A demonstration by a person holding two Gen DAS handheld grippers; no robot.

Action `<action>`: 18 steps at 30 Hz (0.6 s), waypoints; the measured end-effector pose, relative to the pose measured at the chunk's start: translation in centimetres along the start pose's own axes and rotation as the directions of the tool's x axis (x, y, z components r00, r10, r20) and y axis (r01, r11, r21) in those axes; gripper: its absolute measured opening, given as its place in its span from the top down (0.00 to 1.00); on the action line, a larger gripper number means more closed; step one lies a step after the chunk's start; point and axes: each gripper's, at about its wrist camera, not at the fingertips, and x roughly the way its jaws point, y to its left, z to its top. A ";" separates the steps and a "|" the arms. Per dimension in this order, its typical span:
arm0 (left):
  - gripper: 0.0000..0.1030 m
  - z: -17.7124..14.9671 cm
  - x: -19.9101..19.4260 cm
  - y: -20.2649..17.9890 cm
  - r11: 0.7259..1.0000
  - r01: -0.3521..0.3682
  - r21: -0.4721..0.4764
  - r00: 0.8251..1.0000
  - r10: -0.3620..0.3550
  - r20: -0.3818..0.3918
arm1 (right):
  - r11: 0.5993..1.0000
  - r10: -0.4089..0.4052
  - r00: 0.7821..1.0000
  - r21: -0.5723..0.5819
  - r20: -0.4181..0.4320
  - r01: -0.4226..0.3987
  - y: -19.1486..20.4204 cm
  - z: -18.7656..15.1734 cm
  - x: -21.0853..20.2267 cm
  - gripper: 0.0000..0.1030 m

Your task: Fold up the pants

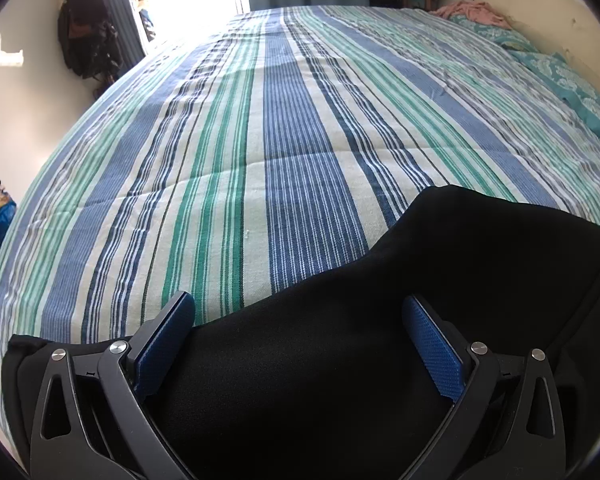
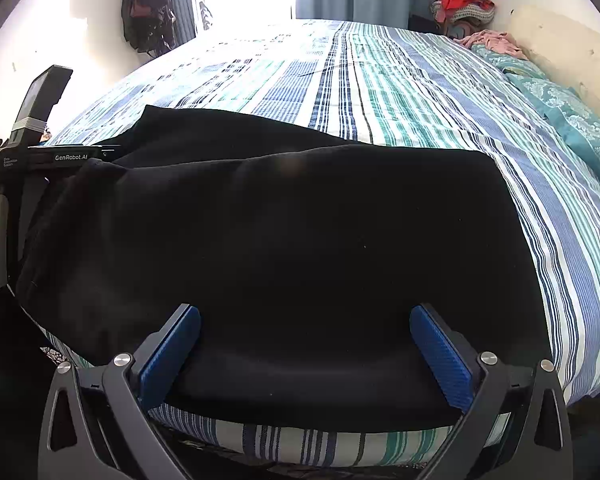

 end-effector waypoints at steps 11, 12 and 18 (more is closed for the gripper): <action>0.00 0.0 0.0 0.0 1.000 0.000 0.000 1.000 0.000 0.000 | 1.000 -0.009 1.000 0.002 0.008 0.009 0.1 0.0 0.1 0.00; 0.00 0.0 0.0 0.0 1.000 0.000 0.000 1.000 0.000 0.000 | 1.000 -0.009 1.000 0.002 0.009 0.009 0.2 0.0 0.1 0.00; 0.00 0.0 0.0 0.0 1.000 0.000 0.000 1.000 0.000 0.000 | 1.000 -0.007 1.000 0.001 0.006 0.007 0.1 0.0 0.1 0.00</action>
